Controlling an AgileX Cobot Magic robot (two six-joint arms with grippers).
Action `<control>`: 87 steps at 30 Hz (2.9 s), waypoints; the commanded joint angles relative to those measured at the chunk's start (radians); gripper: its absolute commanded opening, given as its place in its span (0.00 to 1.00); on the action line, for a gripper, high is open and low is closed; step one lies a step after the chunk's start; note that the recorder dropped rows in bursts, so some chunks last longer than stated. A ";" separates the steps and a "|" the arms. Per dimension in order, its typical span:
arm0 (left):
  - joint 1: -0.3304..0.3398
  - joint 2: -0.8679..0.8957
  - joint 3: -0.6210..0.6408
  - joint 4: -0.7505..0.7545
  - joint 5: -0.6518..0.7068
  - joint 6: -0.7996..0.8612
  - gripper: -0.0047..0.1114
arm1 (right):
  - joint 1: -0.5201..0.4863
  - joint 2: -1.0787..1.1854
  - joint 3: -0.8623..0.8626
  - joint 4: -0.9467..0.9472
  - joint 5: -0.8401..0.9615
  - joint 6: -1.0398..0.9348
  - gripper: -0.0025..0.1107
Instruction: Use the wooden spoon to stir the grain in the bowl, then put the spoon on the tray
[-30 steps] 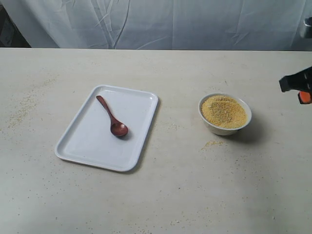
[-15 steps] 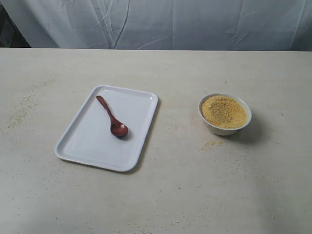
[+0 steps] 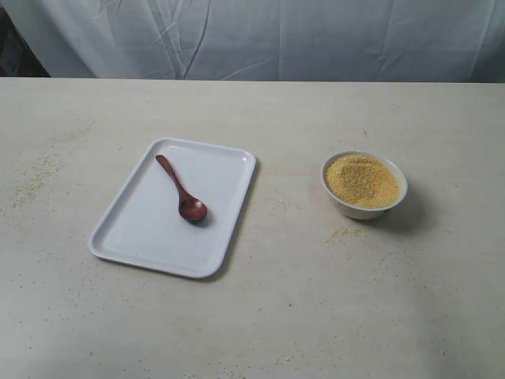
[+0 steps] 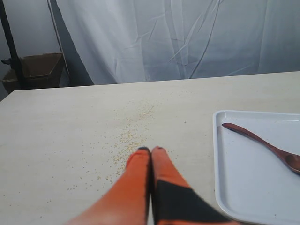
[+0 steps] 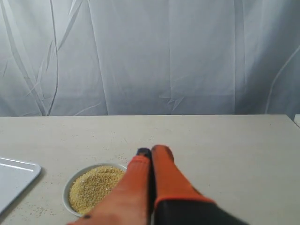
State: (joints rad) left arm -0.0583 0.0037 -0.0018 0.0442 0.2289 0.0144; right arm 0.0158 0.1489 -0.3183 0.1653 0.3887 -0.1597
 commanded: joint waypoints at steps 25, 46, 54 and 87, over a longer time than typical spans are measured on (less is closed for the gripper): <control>-0.004 -0.004 0.002 0.001 -0.012 -0.004 0.04 | -0.004 -0.149 0.195 -0.086 0.060 0.135 0.01; -0.004 -0.004 0.002 0.001 -0.012 -0.004 0.04 | -0.038 -0.149 0.318 -0.060 -0.024 0.135 0.01; -0.004 -0.004 0.002 0.001 -0.012 -0.004 0.04 | -0.074 -0.149 0.318 -0.043 -0.022 0.135 0.01; -0.004 -0.004 0.002 0.001 -0.012 -0.004 0.04 | -0.074 -0.149 0.318 -0.033 -0.022 0.133 0.01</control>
State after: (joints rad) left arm -0.0583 0.0037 -0.0018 0.0442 0.2289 0.0144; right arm -0.0532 0.0053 -0.0041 0.1329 0.3783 -0.0264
